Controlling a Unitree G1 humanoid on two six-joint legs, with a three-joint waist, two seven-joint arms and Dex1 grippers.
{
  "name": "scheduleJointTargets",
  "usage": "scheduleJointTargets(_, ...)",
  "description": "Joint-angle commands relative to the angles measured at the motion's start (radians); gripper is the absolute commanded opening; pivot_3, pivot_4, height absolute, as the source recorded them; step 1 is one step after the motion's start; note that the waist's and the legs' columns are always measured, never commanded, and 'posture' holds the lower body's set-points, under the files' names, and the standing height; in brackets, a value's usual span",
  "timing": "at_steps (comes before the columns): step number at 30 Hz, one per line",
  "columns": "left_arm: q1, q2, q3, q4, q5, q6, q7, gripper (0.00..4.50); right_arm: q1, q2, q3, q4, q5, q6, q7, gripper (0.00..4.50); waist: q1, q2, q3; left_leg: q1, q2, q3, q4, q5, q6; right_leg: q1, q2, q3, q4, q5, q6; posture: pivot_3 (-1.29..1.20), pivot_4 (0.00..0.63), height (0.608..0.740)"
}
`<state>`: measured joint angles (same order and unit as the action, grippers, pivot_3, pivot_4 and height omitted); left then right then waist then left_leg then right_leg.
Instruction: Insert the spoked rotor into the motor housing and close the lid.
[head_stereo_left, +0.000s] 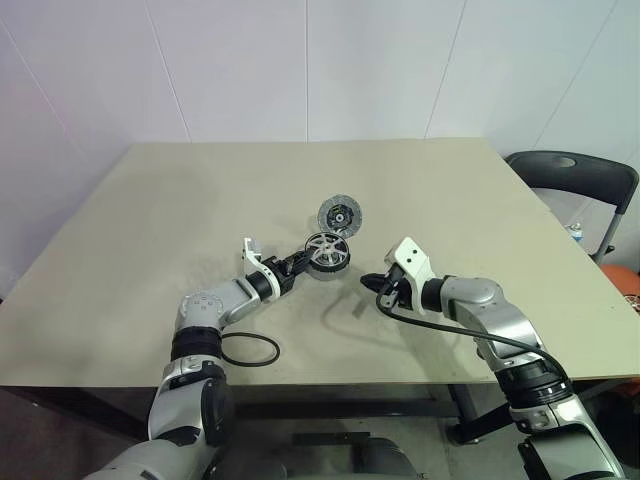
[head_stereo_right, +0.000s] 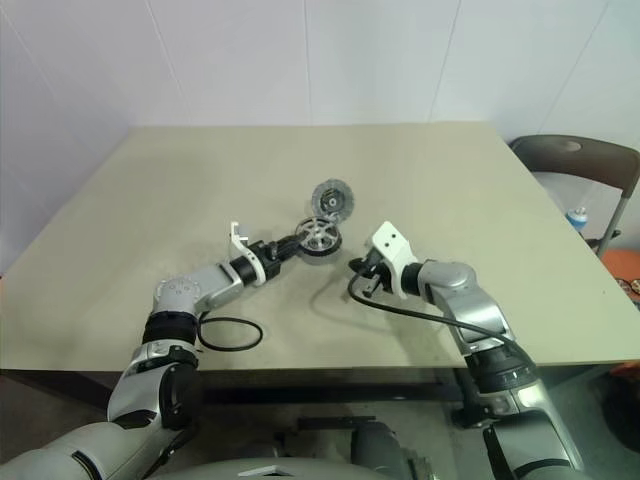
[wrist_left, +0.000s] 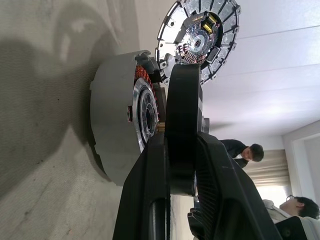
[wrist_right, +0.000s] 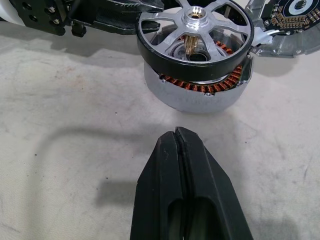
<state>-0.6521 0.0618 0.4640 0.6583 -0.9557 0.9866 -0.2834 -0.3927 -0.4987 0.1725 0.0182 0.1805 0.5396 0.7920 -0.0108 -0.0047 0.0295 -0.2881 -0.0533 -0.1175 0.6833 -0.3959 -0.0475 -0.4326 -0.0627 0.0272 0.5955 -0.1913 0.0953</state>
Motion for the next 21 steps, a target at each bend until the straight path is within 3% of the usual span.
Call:
scheduleJointTargets(1, -0.030, 0.005, 0.007, -0.010, 0.004, -0.004, -0.018, 0.41, -0.008, 0.005, -0.029, -0.051, 0.021, -0.003, -0.005, 0.00, 0.000, 0.000, 0.000, 0.000, 0.000, 0.000, 0.000, 0.000, 0.000, 0.000, 0.000, 0.000, 0.000, 0.000, 0.000, 0.00, 0.000, 0.740)
scheduleJointTargets(2, -0.031, 0.005, 0.008, -0.010, 0.007, -0.005, -0.018, 0.41, -0.007, 0.006, -0.029, -0.052, 0.021, -0.002, -0.006, 0.00, 0.000, 0.000, 0.000, 0.000, 0.000, 0.000, 0.000, 0.000, 0.000, 0.000, 0.000, 0.000, 0.000, 0.000, 0.000, 0.00, 0.000, 0.740)
scheduleJointTargets(3, -0.032, 0.004, 0.008, -0.009, 0.010, -0.006, -0.018, 1.13, -0.007, 0.007, -0.029, -0.053, 0.022, -0.002, -0.007, 0.00, 0.000, 0.000, 0.000, 0.000, 0.000, 0.000, 0.000, 0.000, 0.000, 0.000, 0.000, 0.000, 0.000, 0.000, 0.000, 0.00, 0.000, 0.740)
scheduleJointTargets(10, -0.037, 0.001, 0.017, -0.010, 0.019, -0.025, -0.007, 3.33, -0.001, 0.011, -0.030, -0.059, 0.024, 0.003, -0.013, 0.00, 0.000, 0.000, 0.000, 0.001, 0.000, 0.000, 0.000, 0.000, 0.000, 0.001, 0.000, 0.000, 0.000, 0.000, 0.000, 0.00, 0.000, 0.740)
scheduleJointTargets(21, -0.027, 0.029, 0.013, -0.183, 0.007, 0.070, 0.117, 3.33, -0.009, 0.016, -0.022, -0.040, 0.019, -0.004, -0.011, 0.00, -0.001, 0.000, 0.000, 0.001, 0.000, 0.000, 0.000, 0.000, 0.000, 0.001, 0.000, 0.000, 0.000, 0.000, 0.000, 0.00, 0.000, 0.740)
